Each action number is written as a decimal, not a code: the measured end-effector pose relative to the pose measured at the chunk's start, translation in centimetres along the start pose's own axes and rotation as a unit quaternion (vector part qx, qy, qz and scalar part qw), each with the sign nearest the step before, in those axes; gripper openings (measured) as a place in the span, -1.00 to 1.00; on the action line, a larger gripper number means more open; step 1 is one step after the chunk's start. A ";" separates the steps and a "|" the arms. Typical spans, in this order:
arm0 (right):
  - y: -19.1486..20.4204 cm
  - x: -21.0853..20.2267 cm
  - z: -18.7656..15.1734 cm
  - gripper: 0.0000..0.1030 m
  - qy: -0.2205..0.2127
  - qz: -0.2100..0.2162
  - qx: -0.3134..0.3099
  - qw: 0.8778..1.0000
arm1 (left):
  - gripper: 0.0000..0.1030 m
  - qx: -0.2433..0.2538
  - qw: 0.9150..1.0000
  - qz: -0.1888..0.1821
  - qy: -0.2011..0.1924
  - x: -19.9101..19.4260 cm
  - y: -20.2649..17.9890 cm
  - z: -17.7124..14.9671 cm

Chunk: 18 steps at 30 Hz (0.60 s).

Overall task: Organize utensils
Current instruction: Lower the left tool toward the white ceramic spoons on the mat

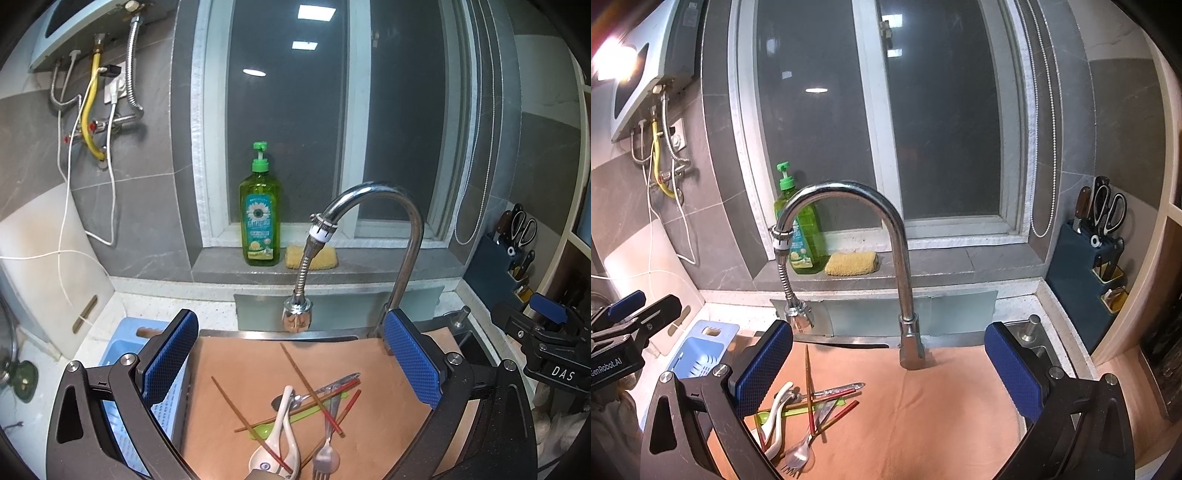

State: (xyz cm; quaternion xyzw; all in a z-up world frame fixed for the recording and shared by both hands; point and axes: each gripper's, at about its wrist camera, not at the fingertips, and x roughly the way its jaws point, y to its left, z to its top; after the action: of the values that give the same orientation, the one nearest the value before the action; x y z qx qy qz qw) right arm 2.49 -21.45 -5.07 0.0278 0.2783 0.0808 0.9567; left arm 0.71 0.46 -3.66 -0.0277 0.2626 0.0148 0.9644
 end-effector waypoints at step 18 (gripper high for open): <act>1.1 3.6 -1.7 0.99 0.047 0.047 -0.015 0.998 | 0.95 -0.010 0.996 0.030 0.078 2.0 2.3 -3.3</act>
State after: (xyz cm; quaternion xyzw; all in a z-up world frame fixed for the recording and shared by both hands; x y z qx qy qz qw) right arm 4.41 -19.69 -8.29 0.0230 0.3197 0.1305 0.9382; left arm 0.69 2.63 -7.64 -0.0301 0.3375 0.0445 0.9398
